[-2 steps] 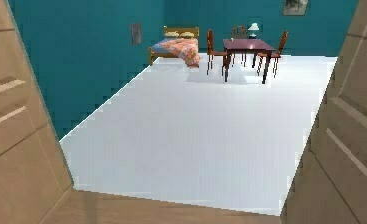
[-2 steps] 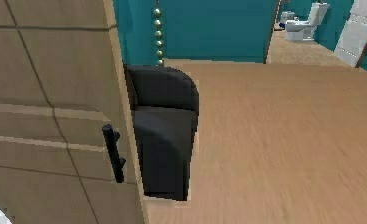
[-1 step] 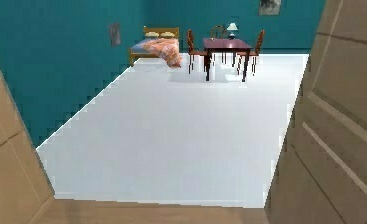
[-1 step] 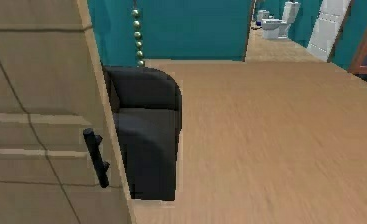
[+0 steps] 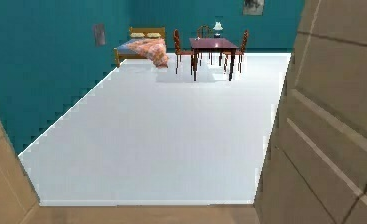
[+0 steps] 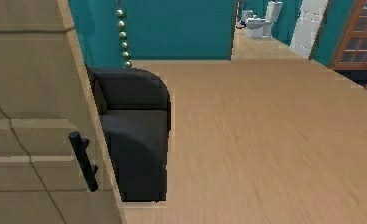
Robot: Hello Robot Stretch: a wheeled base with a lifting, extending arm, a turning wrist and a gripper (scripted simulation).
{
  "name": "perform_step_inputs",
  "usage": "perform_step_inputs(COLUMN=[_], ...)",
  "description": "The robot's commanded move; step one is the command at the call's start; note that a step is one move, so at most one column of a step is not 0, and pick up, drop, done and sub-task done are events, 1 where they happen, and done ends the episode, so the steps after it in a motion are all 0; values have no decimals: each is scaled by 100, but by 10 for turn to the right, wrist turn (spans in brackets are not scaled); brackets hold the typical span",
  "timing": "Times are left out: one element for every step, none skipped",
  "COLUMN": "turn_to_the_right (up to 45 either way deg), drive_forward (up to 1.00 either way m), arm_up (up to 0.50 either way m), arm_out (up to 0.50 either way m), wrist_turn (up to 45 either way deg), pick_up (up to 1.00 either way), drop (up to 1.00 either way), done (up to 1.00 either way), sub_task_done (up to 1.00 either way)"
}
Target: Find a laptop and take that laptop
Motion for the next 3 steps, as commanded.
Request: perform_step_inputs(turn_to_the_right=[0, 0, 390], drive_forward=[100, 50, 0], arm_up=[0, 0, 0], arm_out=[0, 0, 0], wrist_turn=[0, 0, 0], pick_up=[0, 0, 0], drop=[0, 0, 0], done=[0, 0, 0], sub_task_done=[0, 0, 0])
